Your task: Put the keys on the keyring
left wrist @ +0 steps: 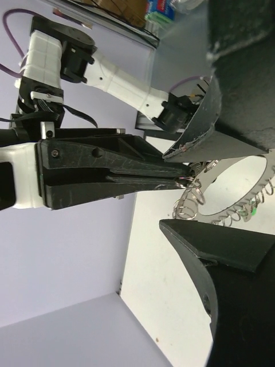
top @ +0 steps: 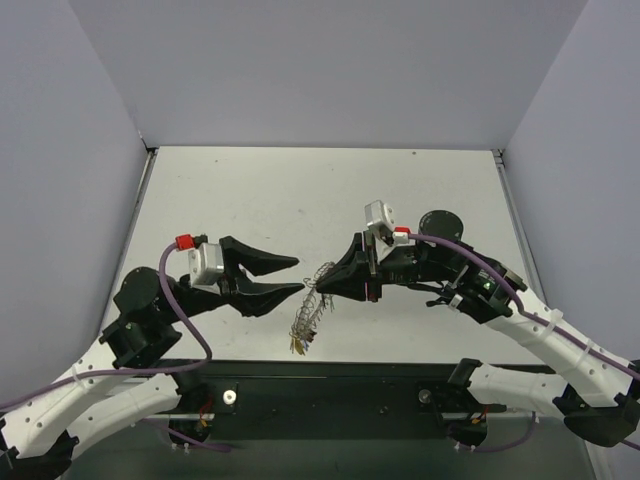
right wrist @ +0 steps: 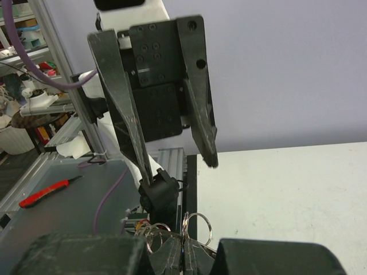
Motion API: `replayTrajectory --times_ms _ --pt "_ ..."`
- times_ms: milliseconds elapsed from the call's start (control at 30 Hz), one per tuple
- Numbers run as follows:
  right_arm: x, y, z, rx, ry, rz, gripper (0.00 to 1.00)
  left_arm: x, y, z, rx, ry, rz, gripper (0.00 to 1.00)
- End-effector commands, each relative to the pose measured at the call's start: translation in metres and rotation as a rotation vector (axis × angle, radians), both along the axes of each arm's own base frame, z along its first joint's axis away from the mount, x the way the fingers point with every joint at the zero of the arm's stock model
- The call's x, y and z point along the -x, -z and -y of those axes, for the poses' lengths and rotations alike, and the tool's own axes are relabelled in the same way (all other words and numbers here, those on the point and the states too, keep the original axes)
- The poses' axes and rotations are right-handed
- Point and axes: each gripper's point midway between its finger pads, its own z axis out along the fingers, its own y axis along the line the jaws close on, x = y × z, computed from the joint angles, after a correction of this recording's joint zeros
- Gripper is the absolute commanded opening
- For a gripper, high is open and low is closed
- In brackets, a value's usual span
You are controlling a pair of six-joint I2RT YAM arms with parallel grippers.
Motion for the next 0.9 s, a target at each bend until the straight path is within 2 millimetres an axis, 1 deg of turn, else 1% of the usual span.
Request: replayTrajectory --times_ms 0,33,67,100,133,167,200,233,267,300,333,367,500,567,633,700,733,800,833,867 --pt "0.006 -0.039 0.003 -0.09 -0.042 0.099 0.0 0.001 -0.01 -0.01 -0.152 -0.036 0.038 0.54" --pt "0.006 -0.034 0.004 -0.068 -0.044 0.107 0.0 -0.002 -0.005 -0.006 -0.196 -0.03 0.028 0.54" --pt "0.006 -0.03 0.005 -0.049 -0.041 0.099 0.0 0.001 0.004 -0.005 -0.26 -0.005 0.0 0.55" --pt "0.006 -0.031 0.006 -0.043 -0.044 0.101 0.0 0.003 -0.008 -0.007 -0.272 0.0 0.033 0.56" --pt "0.007 -0.027 0.006 -0.024 -0.045 0.098 0.0 0.002 -0.005 -0.001 -0.311 0.02 0.017 0.56" --pt "0.006 -0.025 0.007 -0.013 -0.045 0.098 0.0 0.005 0.007 -0.001 -0.372 0.049 -0.015 0.58" --pt "0.006 -0.025 0.008 -0.006 -0.044 0.098 0.0 0.008 -0.005 -0.002 -0.378 0.06 0.007 0.59" --pt "0.007 -0.021 0.009 0.015 -0.046 0.088 0.0 0.004 0.002 0.005 -0.422 0.078 -0.016 0.59" --pt "0.006 -0.019 0.01 0.025 -0.045 0.094 0.0 0.008 0.013 0.004 -0.479 0.11 -0.053 0.6" --pt "0.005 -0.019 0.01 0.032 -0.046 0.094 0.0 0.009 0.014 0.006 -0.504 0.128 -0.054 0.61" --pt "0.006 -0.014 0.012 0.053 -0.047 0.081 0.0 0.006 0.013 0.011 -0.527 0.142 -0.065 0.61" --pt "0.005 -0.012 0.012 0.062 -0.047 0.083 0.0 0.011 0.02 0.011 -0.566 0.174 -0.087 0.62" --pt "0.003 -0.006 0.013 0.09 -0.042 0.073 0.0 0.013 0.033 0.021 -0.647 0.256 -0.141 0.62" --pt "0.003 -0.004 0.014 0.096 -0.041 0.071 0.0 0.011 0.038 0.025 -0.673 0.272 -0.157 0.6" --pt "0.003 -0.002 0.014 0.103 -0.042 0.067 0.0 0.009 0.039 0.028 -0.68 0.277 -0.158 0.56" --pt "0.002 0.0 0.014 0.107 -0.039 0.064 0.0 0.012 0.037 0.028 -0.682 0.293 -0.149 0.51" --pt "0.003 0.0 0.014 0.107 -0.041 0.066 0.0 0.012 0.04 0.029 -0.697 0.304 -0.162 0.47" --pt "0.002 0.001 0.014 0.11 -0.036 0.064 0.0 0.009 0.042 0.031 -0.711 0.306 -0.164 0.43" --pt "0.002 0.002 0.014 0.111 -0.038 0.063 0.0 0.01 0.044 0.031 -0.718 0.311 -0.169 0.37" --pt "0.002 0.003 0.014 0.113 -0.038 0.063 0.0 0.009 0.045 0.031 -0.723 0.31 -0.17 0.34"
